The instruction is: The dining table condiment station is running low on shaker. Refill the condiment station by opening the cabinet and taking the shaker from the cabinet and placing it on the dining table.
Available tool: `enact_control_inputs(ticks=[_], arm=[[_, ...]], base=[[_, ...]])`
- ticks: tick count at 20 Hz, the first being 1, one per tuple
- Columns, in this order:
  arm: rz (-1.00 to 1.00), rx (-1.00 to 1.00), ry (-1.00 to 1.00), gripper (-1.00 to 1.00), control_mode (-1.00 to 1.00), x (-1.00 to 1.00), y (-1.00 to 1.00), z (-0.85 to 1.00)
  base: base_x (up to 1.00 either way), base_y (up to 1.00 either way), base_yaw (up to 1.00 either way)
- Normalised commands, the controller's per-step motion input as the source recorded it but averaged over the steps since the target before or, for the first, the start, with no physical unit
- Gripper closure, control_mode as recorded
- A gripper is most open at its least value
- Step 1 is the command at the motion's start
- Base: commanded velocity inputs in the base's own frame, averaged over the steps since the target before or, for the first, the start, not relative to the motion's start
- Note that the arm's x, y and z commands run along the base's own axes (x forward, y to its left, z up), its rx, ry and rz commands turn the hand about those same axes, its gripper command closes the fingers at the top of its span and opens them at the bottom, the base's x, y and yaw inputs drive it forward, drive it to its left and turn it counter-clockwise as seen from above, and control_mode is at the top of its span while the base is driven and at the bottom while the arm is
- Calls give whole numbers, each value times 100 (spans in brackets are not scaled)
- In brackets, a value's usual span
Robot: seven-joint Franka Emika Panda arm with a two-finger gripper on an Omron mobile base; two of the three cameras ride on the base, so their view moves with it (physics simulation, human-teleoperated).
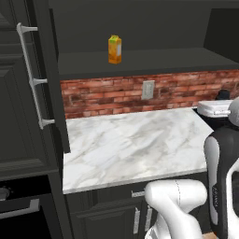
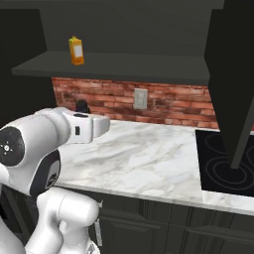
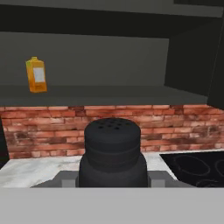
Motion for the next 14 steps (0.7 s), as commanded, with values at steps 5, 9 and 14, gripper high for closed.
enact_control_inputs(ticks=[5, 9, 14], arm=[[0, -1, 18, 100, -100, -25, 38, 0], [4, 0, 10, 100, -100, -11, 7, 0], [3, 0, 4, 100, -100, -3, 7, 0]], base=[[0, 0, 0], [0, 0, 0], [0, 0, 0]])
